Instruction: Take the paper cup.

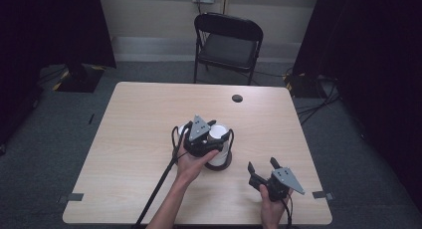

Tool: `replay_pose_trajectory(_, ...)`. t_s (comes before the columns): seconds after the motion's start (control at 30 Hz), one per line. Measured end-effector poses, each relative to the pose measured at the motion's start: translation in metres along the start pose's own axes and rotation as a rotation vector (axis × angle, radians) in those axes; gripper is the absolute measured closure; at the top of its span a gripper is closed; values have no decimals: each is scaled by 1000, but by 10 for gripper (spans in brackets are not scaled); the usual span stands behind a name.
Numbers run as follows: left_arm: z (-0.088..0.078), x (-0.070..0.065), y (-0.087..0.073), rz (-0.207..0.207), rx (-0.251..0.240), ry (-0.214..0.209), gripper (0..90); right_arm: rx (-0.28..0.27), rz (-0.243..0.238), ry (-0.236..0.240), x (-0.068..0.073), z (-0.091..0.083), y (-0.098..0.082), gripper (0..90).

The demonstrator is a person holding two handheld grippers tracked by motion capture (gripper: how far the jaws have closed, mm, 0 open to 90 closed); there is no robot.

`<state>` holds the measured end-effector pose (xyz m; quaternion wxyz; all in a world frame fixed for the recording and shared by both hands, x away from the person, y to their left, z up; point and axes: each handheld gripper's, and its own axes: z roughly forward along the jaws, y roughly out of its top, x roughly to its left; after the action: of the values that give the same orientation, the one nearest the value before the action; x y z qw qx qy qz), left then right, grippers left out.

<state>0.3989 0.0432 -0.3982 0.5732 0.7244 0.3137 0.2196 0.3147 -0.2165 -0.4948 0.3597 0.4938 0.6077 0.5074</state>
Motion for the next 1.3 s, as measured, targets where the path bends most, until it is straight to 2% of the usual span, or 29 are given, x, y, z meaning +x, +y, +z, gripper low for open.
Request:
replay_pose_trajectory(0.2, -2, 1, 2, -3, -14, -3, 361, 4, 0, 2, 0, 0, 0, 153)
replay_pose_trajectory(0.37, -5, 0, 5, -33, -27, 11, 361, 5, 2, 2, 0, 0, 0, 153)
replay_pose_trajectory(0.7, -9, 0, 12, -8, -46, 12, 361, 5, 0, 4, 0, 0, 0, 156)
replay_pose_trajectory(0.9, -14, 0, 17, -18, -69, 9, 361, 9, 2, 2, 0, 1, 0, 156)
replay_pose_trajectory(0.93, -15, 1, 19, -8, -73, 9, 361, 9, 2, 2, 0, 1, 0, 156)
replay_pose_trajectory(1.07, -17, 1, 21, -9, -86, 5, 361, 9, 0, 2, 0, 1, 0, 156)
replay_pose_trajectory(1.3, -17, 1, 23, -15, -95, 6, 361, 9, 0, 2, 0, 1, 0, 161)
